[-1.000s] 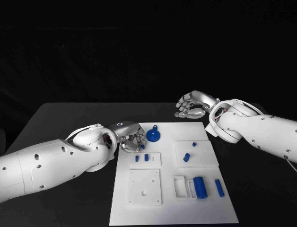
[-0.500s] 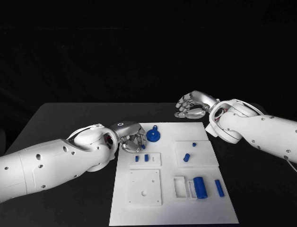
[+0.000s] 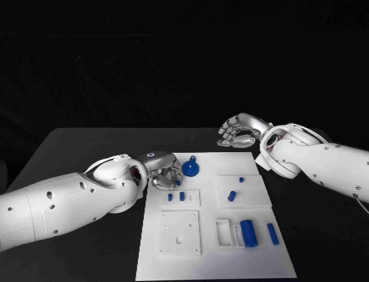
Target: Assemble the parts on the task board
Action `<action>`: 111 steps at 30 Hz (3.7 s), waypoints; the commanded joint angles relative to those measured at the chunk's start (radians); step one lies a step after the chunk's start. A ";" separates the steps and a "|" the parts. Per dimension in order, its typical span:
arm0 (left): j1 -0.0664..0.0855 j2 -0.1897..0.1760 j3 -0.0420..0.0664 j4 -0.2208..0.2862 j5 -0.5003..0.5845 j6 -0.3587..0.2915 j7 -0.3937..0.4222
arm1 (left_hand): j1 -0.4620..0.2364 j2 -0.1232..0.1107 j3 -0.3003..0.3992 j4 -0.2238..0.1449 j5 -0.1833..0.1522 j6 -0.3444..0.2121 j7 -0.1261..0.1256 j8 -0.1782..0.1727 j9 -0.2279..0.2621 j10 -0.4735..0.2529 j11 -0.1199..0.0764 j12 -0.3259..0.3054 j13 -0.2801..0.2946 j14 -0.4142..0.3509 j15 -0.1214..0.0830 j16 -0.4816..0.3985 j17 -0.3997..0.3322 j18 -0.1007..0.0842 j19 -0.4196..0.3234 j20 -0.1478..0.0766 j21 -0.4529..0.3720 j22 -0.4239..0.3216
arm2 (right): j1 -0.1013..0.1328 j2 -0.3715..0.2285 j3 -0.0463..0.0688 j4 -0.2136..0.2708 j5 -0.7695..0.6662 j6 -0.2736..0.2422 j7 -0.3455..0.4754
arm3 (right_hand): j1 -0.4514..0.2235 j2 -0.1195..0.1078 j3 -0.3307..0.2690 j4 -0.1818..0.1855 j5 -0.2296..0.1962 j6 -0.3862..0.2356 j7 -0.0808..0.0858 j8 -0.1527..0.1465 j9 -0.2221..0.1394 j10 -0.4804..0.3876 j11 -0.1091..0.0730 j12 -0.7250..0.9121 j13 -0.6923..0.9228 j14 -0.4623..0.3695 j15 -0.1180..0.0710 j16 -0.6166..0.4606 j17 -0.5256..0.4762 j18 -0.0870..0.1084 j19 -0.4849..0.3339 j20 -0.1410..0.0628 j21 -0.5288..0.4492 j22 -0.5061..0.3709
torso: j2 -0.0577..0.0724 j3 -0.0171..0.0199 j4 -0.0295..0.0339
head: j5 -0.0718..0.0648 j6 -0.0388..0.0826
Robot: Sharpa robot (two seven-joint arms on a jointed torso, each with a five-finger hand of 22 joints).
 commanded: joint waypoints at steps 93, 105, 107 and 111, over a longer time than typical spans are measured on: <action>0.002 -0.156 0.021 0.023 1.115 -0.051 0.479 | -0.026 -0.043 -0.015 0.037 -0.035 -0.184 0.066 -0.007 -0.038 -0.103 0.066 -0.031 -0.001 -0.146 0.071 -0.366 -0.174 -0.026 -0.126 -0.009 -0.187 -0.046 | -0.021 -0.265 -0.060 0.228 -0.361 0.150 0.016 | 0.106 0.014 0.091 -0.108 -0.203 0.131 -0.036 0.041 -0.007 0.212 -0.082 -0.095 -0.051 0.430 -0.172 0.539 0.429 0.061 0.557 -0.197 0.346 0.230 | -0.007 0.0036 -0.0010 | -0.079 0.022; 0.000 -0.159 0.020 0.015 1.117 -0.055 0.473 | -0.031 -0.044 -0.018 0.035 -0.036 -0.188 0.068 -0.007 -0.039 -0.100 0.064 -0.031 0.000 -0.134 0.069 -0.374 -0.170 -0.025 -0.118 -0.010 -0.190 -0.048 | -0.029 -0.248 -0.085 0.250 -0.466 0.157 -0.004 | 0.107 0.005 0.103 -0.101 -0.218 0.132 -0.036 0.038 -0.006 0.234 -0.081 -0.144 -0.047 0.444 -0.171 0.628 0.459 0.061 0.595 -0.221 0.410 0.259 | -0.006 0.0031 -0.0006 | -0.083 0.019; 0.000 -0.161 0.020 0.016 1.117 -0.054 0.471 | -0.031 -0.044 -0.018 0.035 -0.036 -0.188 0.069 -0.007 -0.039 -0.099 0.064 -0.031 0.000 -0.134 0.069 -0.375 -0.170 -0.025 -0.118 -0.010 -0.190 -0.048 | -0.035 -0.242 -0.086 0.249 -0.472 0.156 -0.006 | 0.107 0.004 0.104 -0.101 -0.219 0.130 -0.035 0.036 -0.006 0.232 -0.079 -0.151 -0.048 0.444 -0.170 0.636 0.459 0.061 0.597 -0.223 0.417 0.258 | -0.006 0.0029 -0.0006 | -0.083 0.019; 0.000 -0.160 0.019 0.016 1.117 -0.052 0.471 | -0.032 -0.043 -0.018 0.035 -0.036 -0.188 0.069 -0.006 -0.039 -0.099 0.064 -0.031 0.000 -0.133 0.069 -0.375 -0.170 -0.025 -0.117 -0.010 -0.191 -0.048 | -0.042 -0.236 -0.086 0.252 -0.483 0.162 -0.012 | 0.109 0.003 0.106 -0.101 -0.219 0.128 -0.035 0.034 -0.007 0.229 -0.077 -0.160 -0.049 0.443 -0.168 0.644 0.458 0.061 0.598 -0.225 0.423 0.257 | -0.006 0.0027 -0.0004 | -0.080 0.015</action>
